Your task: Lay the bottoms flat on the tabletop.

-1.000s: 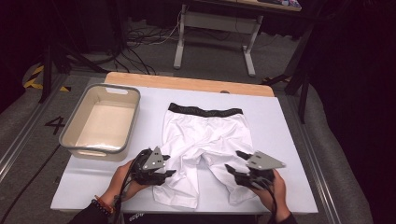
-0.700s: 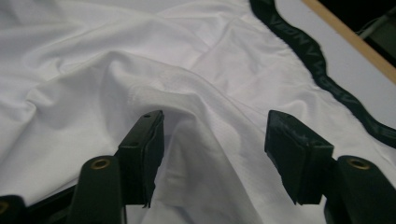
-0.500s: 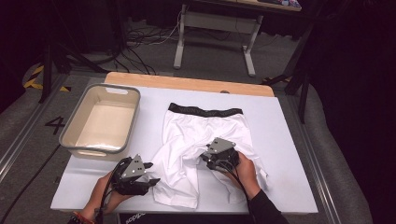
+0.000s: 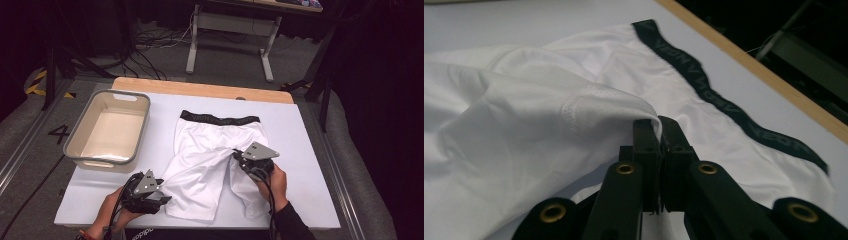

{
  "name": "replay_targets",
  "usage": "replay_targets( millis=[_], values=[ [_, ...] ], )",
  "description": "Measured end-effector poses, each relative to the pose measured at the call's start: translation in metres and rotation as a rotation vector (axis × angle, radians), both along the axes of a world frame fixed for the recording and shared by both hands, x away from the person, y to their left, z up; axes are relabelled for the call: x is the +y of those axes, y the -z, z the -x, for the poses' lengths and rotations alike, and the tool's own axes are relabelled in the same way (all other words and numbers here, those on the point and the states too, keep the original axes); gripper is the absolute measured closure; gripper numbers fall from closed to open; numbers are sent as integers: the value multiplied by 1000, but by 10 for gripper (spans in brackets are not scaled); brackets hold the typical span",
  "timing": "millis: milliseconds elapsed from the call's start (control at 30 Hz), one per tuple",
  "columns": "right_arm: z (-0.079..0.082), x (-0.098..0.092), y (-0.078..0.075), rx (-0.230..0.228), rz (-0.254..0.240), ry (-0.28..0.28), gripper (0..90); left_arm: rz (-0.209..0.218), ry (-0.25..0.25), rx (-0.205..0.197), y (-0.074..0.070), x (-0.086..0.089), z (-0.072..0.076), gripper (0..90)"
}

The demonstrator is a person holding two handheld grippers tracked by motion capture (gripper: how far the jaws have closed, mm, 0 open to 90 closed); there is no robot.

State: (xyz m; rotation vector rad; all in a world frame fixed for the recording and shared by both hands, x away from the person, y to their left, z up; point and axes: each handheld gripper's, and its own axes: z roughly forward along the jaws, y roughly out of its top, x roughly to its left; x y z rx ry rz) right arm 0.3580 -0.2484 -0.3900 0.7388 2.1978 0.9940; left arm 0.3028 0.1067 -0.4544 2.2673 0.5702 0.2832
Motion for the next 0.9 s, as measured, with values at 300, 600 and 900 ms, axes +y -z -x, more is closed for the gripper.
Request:
replay_targets(
  millis=[300,600,900],
  values=[
    [-10,-31,0,18,-37,102,871,5,33,10,1,-9,1,398],
    [-17,-45,4,17,-30,180,876,-4,77,41,5,-28,-5,388],
    [-19,-51,7,36,-53,185,876,-35,98,57,8,-48,-21,395]
  ],
)
